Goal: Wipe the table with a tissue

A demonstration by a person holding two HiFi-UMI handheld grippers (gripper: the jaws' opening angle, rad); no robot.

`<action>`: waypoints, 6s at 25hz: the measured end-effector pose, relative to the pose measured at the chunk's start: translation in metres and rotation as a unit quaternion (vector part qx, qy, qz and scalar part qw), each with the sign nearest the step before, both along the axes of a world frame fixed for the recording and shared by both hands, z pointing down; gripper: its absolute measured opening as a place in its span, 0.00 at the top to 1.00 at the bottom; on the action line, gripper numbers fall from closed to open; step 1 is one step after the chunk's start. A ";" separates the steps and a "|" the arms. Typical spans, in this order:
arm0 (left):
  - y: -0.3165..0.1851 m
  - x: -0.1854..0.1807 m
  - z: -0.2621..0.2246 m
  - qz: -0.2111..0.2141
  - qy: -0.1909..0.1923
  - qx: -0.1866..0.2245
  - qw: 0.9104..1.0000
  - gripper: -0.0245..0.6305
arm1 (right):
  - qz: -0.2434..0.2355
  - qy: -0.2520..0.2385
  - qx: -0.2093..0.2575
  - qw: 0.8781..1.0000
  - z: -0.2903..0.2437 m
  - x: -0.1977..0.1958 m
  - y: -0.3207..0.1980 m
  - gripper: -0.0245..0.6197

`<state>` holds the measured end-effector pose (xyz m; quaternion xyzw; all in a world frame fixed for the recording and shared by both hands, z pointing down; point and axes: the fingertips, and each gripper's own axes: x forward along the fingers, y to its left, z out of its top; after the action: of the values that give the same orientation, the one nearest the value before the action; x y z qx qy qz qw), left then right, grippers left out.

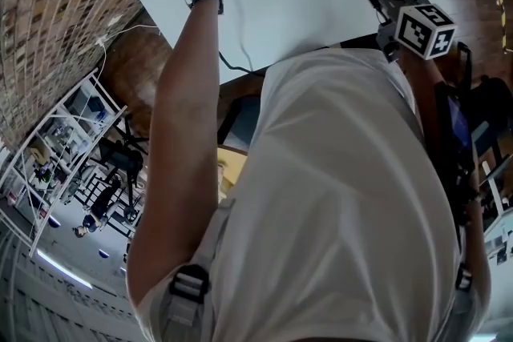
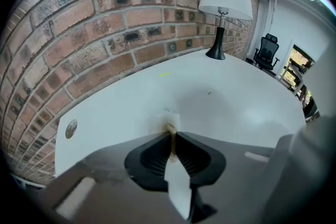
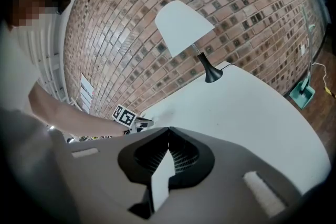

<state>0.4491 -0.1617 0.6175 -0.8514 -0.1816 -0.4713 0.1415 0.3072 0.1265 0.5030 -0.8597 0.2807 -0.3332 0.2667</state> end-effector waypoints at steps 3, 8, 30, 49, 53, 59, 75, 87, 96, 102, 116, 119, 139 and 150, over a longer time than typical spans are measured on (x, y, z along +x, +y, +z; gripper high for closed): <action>0.024 -0.016 0.006 0.010 -0.011 -0.020 1.000 0.90 | -0.005 -0.002 -0.008 1.000 -0.005 0.001 0.005 0.95; 0.023 -0.021 0.009 0.022 -0.017 -0.029 0.999 0.90 | -0.007 0.003 -0.005 1.000 0.002 0.021 -0.018 0.95; 0.069 -0.026 -0.026 -0.007 -0.005 -0.158 0.987 0.90 | -0.137 0.072 -0.088 0.984 -0.002 0.038 -0.027 0.95; 0.058 0.040 -0.004 -0.054 -0.014 -0.042 0.998 0.89 | -0.110 0.062 -0.088 0.988 0.011 0.036 0.038 0.95; 0.076 0.051 -0.002 -0.060 0.003 -0.015 0.998 0.89 | -0.094 0.053 -0.090 0.990 0.014 0.028 0.057 0.95; 0.093 0.048 -0.001 -0.036 0.007 0.028 0.999 0.90 | -0.079 0.053 -0.092 0.991 0.016 0.029 0.081 0.95; 0.192 -0.038 0.015 0.162 -0.016 0.037 0.986 0.91 | -0.092 0.063 -0.080 0.991 0.013 0.029 0.074 0.95; 0.231 -0.079 0.015 0.195 -0.113 -0.087 0.970 0.90 | -0.069 0.066 -0.073 0.993 0.010 0.030 0.083 0.95; 0.217 0.014 -0.010 0.075 -0.018 -0.071 0.994 0.90 | -0.033 0.051 -0.082 0.995 0.015 0.018 0.115 0.95; 0.182 0.068 -0.010 -0.004 0.004 0.000 1.000 0.90 | -0.003 0.040 -0.086 0.995 0.017 0.007 0.138 0.95; 0.206 0.070 0.000 0.088 0.011 0.071 0.994 0.90 | 0.023 0.027 -0.089 0.995 0.024 0.004 0.166 0.95; 0.214 0.062 0.007 0.140 0.001 0.102 0.985 0.90 | 0.027 0.026 -0.087 0.996 0.025 0.005 0.168 0.95; 0.280 0.026 0.006 0.226 -0.018 -0.044 0.973 0.90 | 0.018 0.029 -0.083 0.996 0.022 0.015 0.160 0.95; 0.314 -0.018 0.015 0.394 0.010 0.052 0.917 0.90 | 0.013 0.036 -0.082 0.996 0.021 0.018 0.159 0.95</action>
<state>0.4314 0.1519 0.6321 -0.7066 -0.4762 -0.3780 0.3620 0.3251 0.2852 0.5241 -0.8938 0.2507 -0.3200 0.1894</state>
